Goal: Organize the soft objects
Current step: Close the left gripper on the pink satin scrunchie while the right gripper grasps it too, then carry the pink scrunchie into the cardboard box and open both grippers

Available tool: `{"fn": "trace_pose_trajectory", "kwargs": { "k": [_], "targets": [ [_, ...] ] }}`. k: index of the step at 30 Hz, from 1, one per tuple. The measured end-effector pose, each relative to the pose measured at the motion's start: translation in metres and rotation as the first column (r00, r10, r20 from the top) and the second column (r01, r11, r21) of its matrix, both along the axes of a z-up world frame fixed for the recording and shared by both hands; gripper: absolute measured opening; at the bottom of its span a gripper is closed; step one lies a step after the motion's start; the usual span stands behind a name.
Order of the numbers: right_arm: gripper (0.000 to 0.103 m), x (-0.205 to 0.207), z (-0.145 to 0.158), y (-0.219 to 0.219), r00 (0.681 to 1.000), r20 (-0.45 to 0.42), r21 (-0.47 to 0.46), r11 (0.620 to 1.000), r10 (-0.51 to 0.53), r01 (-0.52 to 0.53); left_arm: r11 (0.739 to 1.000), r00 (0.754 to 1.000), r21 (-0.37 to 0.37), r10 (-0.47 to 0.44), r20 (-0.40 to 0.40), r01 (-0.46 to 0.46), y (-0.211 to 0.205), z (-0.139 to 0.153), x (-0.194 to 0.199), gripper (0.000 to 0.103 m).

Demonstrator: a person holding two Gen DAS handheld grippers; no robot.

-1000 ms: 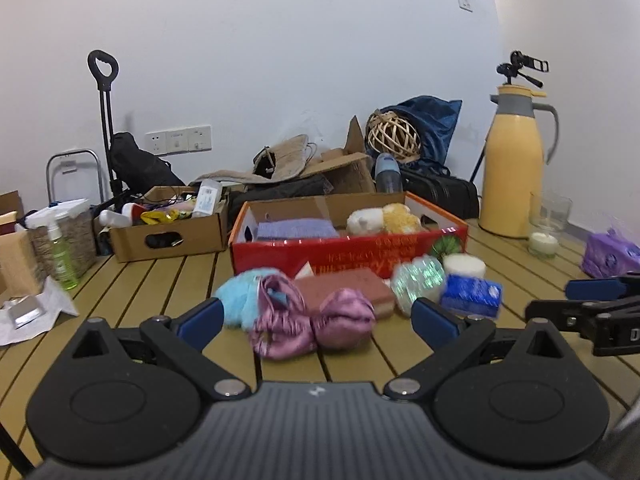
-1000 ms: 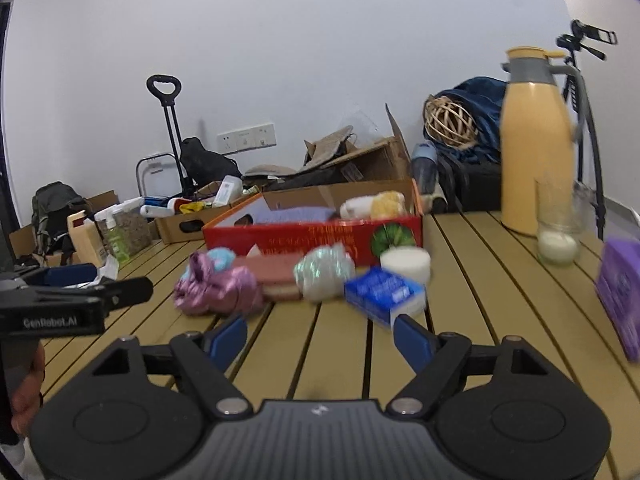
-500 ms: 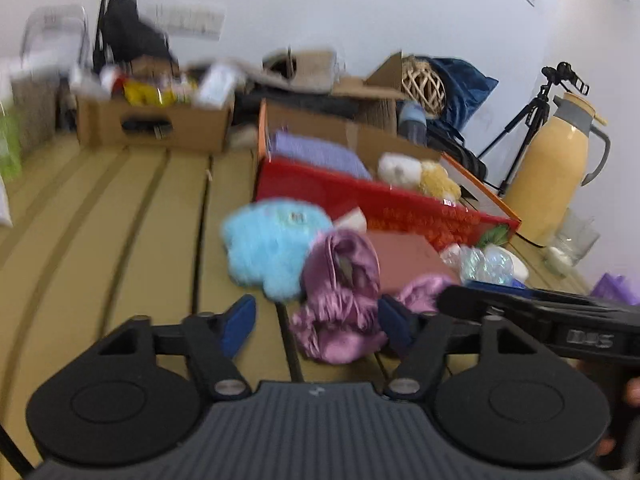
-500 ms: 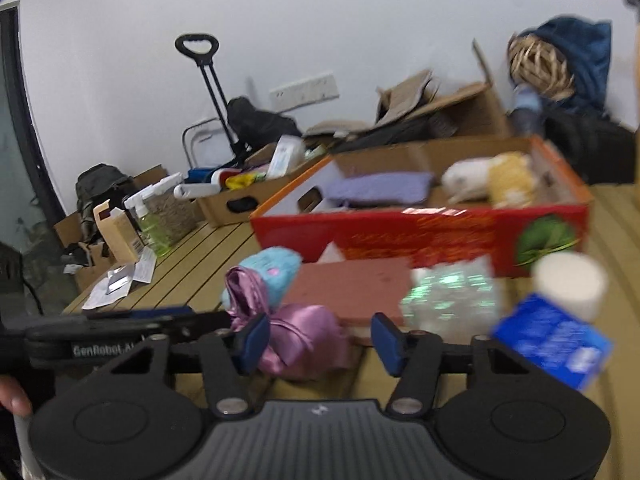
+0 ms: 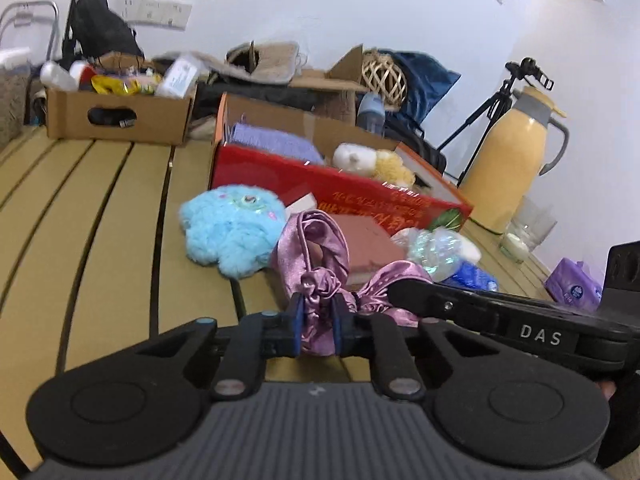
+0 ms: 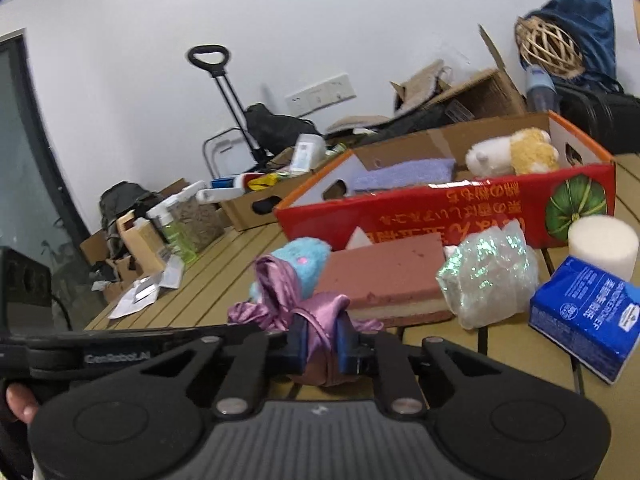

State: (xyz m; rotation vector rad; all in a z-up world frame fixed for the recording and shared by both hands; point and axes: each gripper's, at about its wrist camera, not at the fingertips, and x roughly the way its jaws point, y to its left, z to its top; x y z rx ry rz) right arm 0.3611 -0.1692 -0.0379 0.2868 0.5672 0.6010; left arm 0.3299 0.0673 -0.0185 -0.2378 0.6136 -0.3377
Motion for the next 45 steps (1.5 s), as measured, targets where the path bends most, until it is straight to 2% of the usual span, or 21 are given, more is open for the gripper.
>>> {"fn": "trace_pose_trajectory", "kwargs": {
  "k": [3,6,8,13,19,23,27,29,32,35,38,41,44,45],
  "targets": [
    [0.013,-0.017,0.01,-0.008,1.0,0.018,0.026,0.999,-0.023,0.023,1.0,1.0,-0.021,0.02,0.013,-0.02,-0.007,0.011,-0.03,0.011],
    [0.013,-0.04,0.015,-0.023,0.999,-0.009,0.08,0.996,-0.043,0.044,0.999,0.999,-0.032,0.014,0.043,-0.013,-0.015,0.026,-0.063,0.008],
    [0.013,-0.062,0.019,-0.032,0.999,-0.01,0.085,0.995,-0.051,0.052,0.999,0.998,-0.037,0.001,0.06,0.002,-0.019,0.035,-0.079,0.008],
    [0.012,-0.109,0.036,-0.054,0.995,0.036,0.104,0.991,-0.089,0.084,0.999,0.992,-0.025,-0.031,0.125,0.035,-0.037,0.056,-0.11,0.008],
    [0.012,-0.134,0.058,-0.066,0.991,0.087,0.109,0.989,-0.106,0.096,0.998,0.982,-0.027,-0.043,0.183,0.048,-0.046,0.075,-0.129,0.008],
    [0.012,-0.129,0.075,-0.068,0.987,0.123,0.106,0.99,-0.107,0.094,0.998,0.977,-0.038,-0.05,0.208,0.059,-0.044,0.09,-0.116,0.008],
    [0.013,-0.093,0.095,-0.063,0.986,0.135,0.098,0.991,-0.1,0.088,0.995,0.977,-0.077,-0.051,0.206,0.068,-0.033,0.108,-0.068,0.008],
    [0.013,-0.058,0.105,-0.061,0.989,0.115,0.104,0.992,-0.089,0.077,0.995,0.978,-0.071,-0.05,0.201,0.065,-0.029,0.119,-0.029,0.008],
    [0.013,0.01,0.117,-0.053,0.996,0.052,0.107,0.992,-0.075,0.069,0.995,0.989,-0.084,-0.032,0.141,0.044,-0.019,0.124,0.041,0.008],
    [0.013,0.082,0.119,-0.04,0.997,-0.007,0.08,0.994,-0.072,0.072,0.997,0.997,-0.082,0.001,0.075,0.005,-0.011,0.117,0.111,0.008],
    [0.013,0.151,0.104,-0.026,0.993,-0.087,0.054,0.995,-0.081,0.086,0.999,0.999,-0.044,0.032,0.012,-0.031,-0.004,0.1,0.174,0.008],
    [0.013,0.214,0.073,-0.01,0.976,-0.195,0.041,0.993,-0.097,0.107,0.997,0.995,0.006,0.077,-0.058,-0.077,0.003,0.074,0.226,0.008],
    [0.014,0.25,0.045,0.006,0.957,-0.265,-0.003,0.992,-0.121,0.125,0.992,0.992,0.09,0.096,-0.085,-0.088,0.002,0.05,0.25,0.01],
    [0.018,0.258,0.038,0.011,0.953,-0.272,-0.027,0.991,-0.131,0.129,0.989,0.991,0.117,0.104,-0.08,-0.094,0.001,0.045,0.253,0.01]
  ]
}}
